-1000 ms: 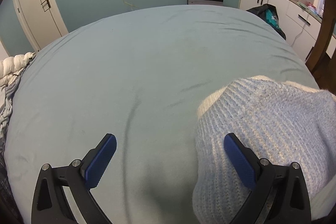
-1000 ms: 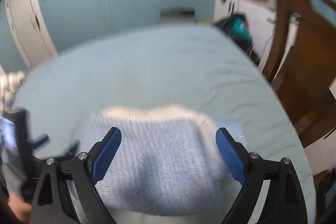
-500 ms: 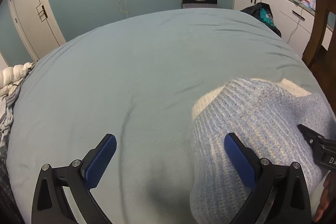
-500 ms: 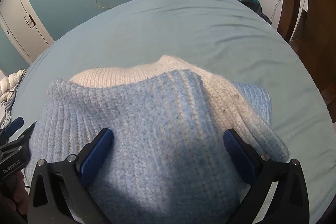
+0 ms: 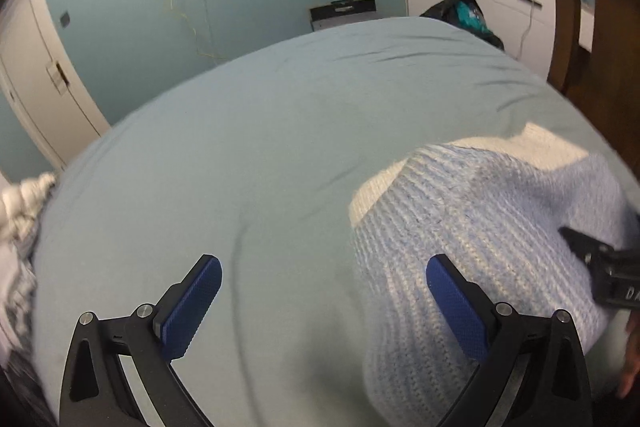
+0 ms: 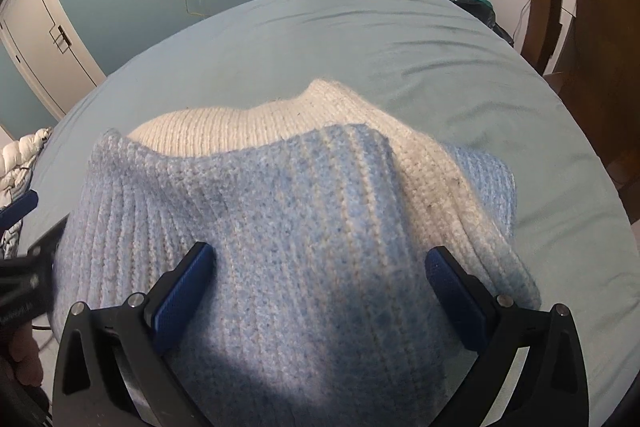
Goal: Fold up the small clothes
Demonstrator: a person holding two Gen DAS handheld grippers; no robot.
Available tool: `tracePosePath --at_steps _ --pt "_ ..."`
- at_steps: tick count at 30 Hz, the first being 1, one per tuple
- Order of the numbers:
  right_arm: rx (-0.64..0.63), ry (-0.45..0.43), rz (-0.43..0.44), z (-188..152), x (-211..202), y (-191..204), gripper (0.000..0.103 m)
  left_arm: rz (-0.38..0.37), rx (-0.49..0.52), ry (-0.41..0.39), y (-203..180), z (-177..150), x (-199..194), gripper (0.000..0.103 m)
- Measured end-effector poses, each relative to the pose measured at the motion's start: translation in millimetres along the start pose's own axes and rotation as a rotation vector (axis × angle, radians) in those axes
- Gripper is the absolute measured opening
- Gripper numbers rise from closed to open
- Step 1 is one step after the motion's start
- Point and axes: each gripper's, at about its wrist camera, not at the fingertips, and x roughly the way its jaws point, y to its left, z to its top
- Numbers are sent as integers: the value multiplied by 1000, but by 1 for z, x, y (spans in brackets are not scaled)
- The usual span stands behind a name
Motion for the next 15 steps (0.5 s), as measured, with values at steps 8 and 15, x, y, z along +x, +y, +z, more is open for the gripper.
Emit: tracePosePath --at_steps 8,15 --pt "1 -25 -23 4 6 11 102 -64 -81 98 17 7 27 103" --pt "44 -130 64 2 -23 12 102 -160 -175 110 43 6 24 103"
